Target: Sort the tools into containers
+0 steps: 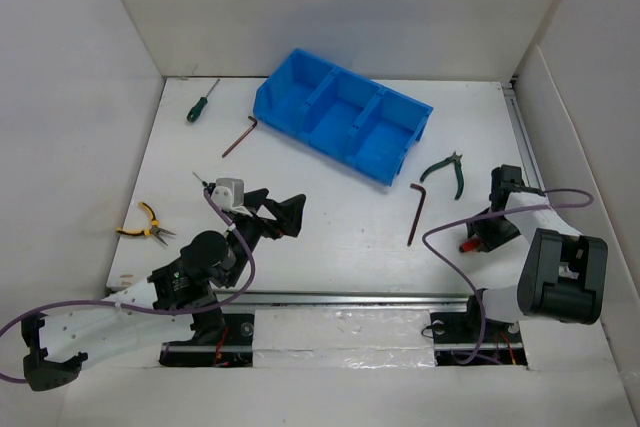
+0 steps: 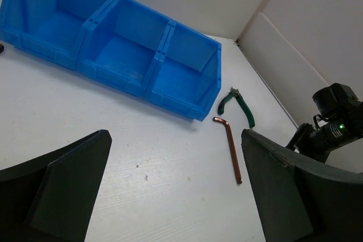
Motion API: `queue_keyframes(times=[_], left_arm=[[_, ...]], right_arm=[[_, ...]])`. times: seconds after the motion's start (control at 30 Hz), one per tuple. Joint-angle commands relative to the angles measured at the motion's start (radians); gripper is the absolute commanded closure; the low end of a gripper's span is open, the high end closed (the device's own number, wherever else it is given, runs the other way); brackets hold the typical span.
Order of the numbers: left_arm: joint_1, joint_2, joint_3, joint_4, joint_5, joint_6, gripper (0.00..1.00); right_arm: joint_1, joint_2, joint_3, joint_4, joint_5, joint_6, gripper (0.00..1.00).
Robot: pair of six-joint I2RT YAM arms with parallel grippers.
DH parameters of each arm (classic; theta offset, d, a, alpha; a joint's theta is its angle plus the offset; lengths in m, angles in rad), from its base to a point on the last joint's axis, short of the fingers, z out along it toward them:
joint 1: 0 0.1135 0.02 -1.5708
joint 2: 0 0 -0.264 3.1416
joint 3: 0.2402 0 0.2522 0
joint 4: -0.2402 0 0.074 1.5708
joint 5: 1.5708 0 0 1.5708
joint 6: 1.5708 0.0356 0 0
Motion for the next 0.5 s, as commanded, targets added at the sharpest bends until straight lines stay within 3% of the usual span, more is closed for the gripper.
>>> queue_keyframes(times=[0.0,0.03,0.07,0.13,0.17,0.2,0.37,0.47], left_arm=[[-0.001,-0.014,0.001,0.03,-0.004,-0.008,0.01],[-0.001,-0.014,0.003,0.028,-0.004,-0.008,0.01],[-0.001,-0.014,0.003,0.028,-0.004,-0.008,0.01],[-0.001,-0.016,0.0,0.03,-0.006,-0.008,0.01],[-0.001,-0.014,-0.002,0.03,-0.009,-0.008,0.01],[-0.001,-0.014,-0.002,0.031,-0.007,-0.008,0.01],[-0.001,-0.011,-0.003,0.033,-0.009,-0.01,0.01],[-0.001,-0.011,-0.005,0.031,-0.009,-0.007,0.01]], right_arm=[[-0.005,0.03,-0.021,0.076,-0.015,0.016,0.5],[-0.005,0.029,-0.024,0.087,-0.015,0.018,0.57],[-0.005,0.03,-0.034,0.095,-0.02,0.021,0.7],[-0.005,0.036,-0.041,0.113,-0.028,0.021,0.82],[-0.005,0.044,-0.044,0.116,-0.031,0.021,0.94],[-0.005,0.047,-0.041,0.119,-0.034,0.016,1.0],[0.01,-0.009,-0.023,0.115,-0.084,-0.048,1.0],[0.069,-0.209,0.009,0.098,-0.086,-0.071,1.0]])
